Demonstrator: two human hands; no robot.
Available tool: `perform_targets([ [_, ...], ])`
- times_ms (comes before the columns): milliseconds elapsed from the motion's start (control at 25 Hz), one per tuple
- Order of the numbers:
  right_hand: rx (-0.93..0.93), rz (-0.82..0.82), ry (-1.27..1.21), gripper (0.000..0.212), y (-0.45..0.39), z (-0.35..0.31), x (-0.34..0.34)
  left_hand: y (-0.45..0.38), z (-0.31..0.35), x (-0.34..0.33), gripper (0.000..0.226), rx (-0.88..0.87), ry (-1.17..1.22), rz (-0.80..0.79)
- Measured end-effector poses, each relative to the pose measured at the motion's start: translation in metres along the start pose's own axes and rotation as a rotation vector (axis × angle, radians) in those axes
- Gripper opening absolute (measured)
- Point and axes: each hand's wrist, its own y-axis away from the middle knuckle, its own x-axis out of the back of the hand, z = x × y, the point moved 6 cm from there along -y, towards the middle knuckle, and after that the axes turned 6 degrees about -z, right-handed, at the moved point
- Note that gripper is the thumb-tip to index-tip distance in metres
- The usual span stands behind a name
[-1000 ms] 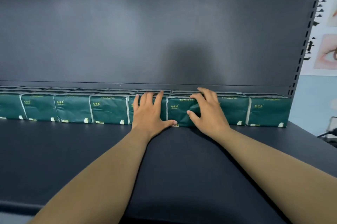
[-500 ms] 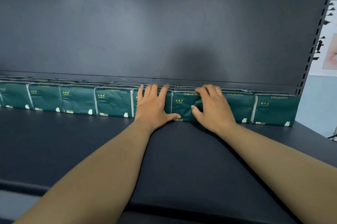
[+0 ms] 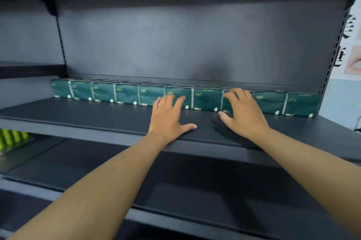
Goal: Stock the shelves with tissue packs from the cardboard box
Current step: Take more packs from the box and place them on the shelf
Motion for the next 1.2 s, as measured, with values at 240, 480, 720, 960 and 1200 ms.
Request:
perform_targets([
  [240, -0.009, -0.037, -0.117, 0.051, 0.06, -0.172, 0.008, 0.141, -0.114, 0.057, 0.093, -0.051, 0.001, -0.126],
  [480, -0.045, -0.168, -0.172, 0.052, 0.107, -0.293, -0.04, 0.24, -0.217, 0.048, 0.094, 0.0, -0.045, -0.304],
  [720, -0.111, -0.335, -0.197, 0.054, 0.144, -0.337, -0.137, 0.312, -0.287, -0.027, 0.095, 0.041, -0.058, -0.559],
  [960, -0.211, -0.503, -0.226, 0.055, 0.177, -0.362, -0.239, 0.381, -0.342, -0.112, 0.095, 0.073, -0.012, -0.744],
  [1200, -0.313, -0.677, -0.319, 0.058, 0.225, -0.387, -0.332, 0.446, -0.378, -0.198, 0.095, 0.227, 0.166, -0.864],
])
